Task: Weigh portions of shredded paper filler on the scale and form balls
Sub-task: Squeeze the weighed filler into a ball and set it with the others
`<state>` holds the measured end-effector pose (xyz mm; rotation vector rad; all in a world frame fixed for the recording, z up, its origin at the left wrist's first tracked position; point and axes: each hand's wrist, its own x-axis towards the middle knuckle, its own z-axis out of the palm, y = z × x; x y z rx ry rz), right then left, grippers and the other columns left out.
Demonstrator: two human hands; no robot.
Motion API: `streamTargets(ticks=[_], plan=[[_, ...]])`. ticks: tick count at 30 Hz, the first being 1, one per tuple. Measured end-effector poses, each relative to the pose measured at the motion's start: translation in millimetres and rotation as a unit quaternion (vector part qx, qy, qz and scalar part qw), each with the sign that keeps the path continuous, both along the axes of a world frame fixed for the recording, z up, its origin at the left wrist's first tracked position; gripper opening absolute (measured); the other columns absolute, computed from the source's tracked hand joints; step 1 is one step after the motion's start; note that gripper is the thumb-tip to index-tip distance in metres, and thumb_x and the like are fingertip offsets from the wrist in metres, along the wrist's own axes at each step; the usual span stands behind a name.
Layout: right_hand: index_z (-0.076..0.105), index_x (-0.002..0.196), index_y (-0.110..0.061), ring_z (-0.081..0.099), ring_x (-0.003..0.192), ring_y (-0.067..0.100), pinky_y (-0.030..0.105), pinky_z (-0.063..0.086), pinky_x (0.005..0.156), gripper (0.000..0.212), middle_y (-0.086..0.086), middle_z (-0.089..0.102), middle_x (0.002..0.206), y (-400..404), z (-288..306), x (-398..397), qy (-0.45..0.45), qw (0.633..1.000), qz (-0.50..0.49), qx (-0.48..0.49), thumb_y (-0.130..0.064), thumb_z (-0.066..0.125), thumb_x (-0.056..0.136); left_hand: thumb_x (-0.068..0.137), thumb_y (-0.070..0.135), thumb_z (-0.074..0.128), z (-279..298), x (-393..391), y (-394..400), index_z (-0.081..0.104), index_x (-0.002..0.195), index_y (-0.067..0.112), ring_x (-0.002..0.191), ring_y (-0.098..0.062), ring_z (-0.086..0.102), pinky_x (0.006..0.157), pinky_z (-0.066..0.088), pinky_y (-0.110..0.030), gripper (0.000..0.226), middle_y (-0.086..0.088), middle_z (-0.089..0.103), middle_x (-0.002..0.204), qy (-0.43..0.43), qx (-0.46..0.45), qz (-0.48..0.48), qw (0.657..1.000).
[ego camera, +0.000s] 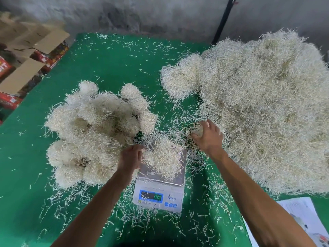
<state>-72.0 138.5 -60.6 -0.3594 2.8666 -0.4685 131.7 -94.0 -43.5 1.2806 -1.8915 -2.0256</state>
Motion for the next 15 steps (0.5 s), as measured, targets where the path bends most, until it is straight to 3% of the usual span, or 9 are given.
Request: streamTargets(ticks=[2, 5, 7, 9, 11, 13, 15], plan=[[0.022, 0.162, -0.036, 0.009, 0.156, 0.045, 0.076, 0.007, 0.117, 0.094, 0.002, 0.0, 0.174, 3.0, -11.9, -16.1, -0.061, 0.998, -0.018, 0.026, -0.06, 0.074, 0.087, 0.094, 0.019, 0.063, 1.3, -8.4, -3.8, 0.069, 0.082, 0.009, 0.039, -0.008, 0.033, 0.035, 0.026, -0.017, 0.017, -0.001, 0.05, 0.056, 0.009, -0.001, 0.014, 1.0], [0.01, 0.164, -0.04, 0.003, 0.156, 0.049, 0.077, 0.007, 0.115, 0.102, 0.001, -0.014, 0.173, 5.7, -33.3, -30.7, -0.127, 0.99, -0.024, 0.056, -0.066, 0.07, 0.086, 0.097, 0.022, 0.06, 1.3, -24.0, -5.7, 0.068, 0.083, 0.006, 0.04, -0.009, 0.034, 0.038, 0.027, -0.019, 0.022, -0.001, 0.05, 0.055, 0.01, -0.024, 0.018, 1.0], [0.008, 0.164, -0.038, 0.005, 0.155, 0.05, 0.075, 0.012, 0.117, 0.097, 0.002, -0.013, 0.173, 10.4, -49.9, -32.3, -0.156, 0.984, -0.021, 0.079, -0.064, 0.065, 0.091, 0.097, 0.023, 0.061, 2.0, -34.3, -4.1, 0.068, 0.082, 0.003, 0.041, -0.011, 0.034, 0.039, 0.027, -0.021, 0.026, -0.002, 0.049, 0.055, 0.011, -0.034, 0.016, 0.999], [0.013, 0.164, -0.036, 0.015, 0.153, 0.05, 0.071, 0.026, 0.117, 0.087, 0.005, 0.001, 0.173, 15.6, -62.9, -30.5, -0.128, 0.983, 0.005, 0.129, -0.058, 0.063, 0.096, 0.098, 0.021, 0.06, 1.8, -43.1, -1.8, 0.068, 0.073, 0.011, 0.041, -0.011, 0.032, 0.038, 0.026, -0.022, 0.028, 0.0, 0.048, 0.053, 0.019, -0.023, 0.013, 0.999], [0.027, 0.159, -0.033, 0.034, 0.145, 0.046, 0.065, 0.042, 0.112, 0.075, 0.011, 0.026, 0.166, 19.1, -67.9, -29.6, -0.078, 0.985, 0.037, 0.15, -0.043, 0.068, 0.097, 0.098, 0.02, 0.059, 1.5, -50.0, 1.4, 0.066, 0.078, 0.003, 0.042, -0.012, 0.032, 0.039, 0.026, -0.022, 0.027, 0.0, 0.047, 0.053, 0.024, -0.024, 0.001, 0.999], [0.037, 0.155, -0.029, 0.052, 0.132, 0.04, 0.058, 0.055, 0.101, 0.07, 0.014, 0.043, 0.154, 20.2, -63.7, -30.1, -0.07, 0.992, 0.046, 0.097, -0.027, 0.072, 0.094, 0.098, 0.019, 0.058, 0.6, -54.4, 5.5, 0.064, 0.079, 0.001, 0.041, -0.013, 0.032, 0.042, 0.026, -0.021, 0.027, -0.002, 0.046, 0.053, 0.034, -0.027, -0.007, 0.999], [0.042, 0.151, -0.027, 0.068, 0.105, 0.029, 0.05, 0.062, 0.087, 0.067, 0.011, 0.056, 0.134, 19.2, -49.4, -27.9, -0.06, 0.997, 0.037, 0.01, -0.028, 0.075, 0.093, 0.098, 0.017, 0.057, 2.7, -56.7, 9.9, 0.064, 0.079, 0.001, 0.039, -0.014, 0.031, 0.044, 0.026, -0.021, 0.026, -0.007, 0.045, 0.054, 0.05, -0.029, -0.017, 0.998]])
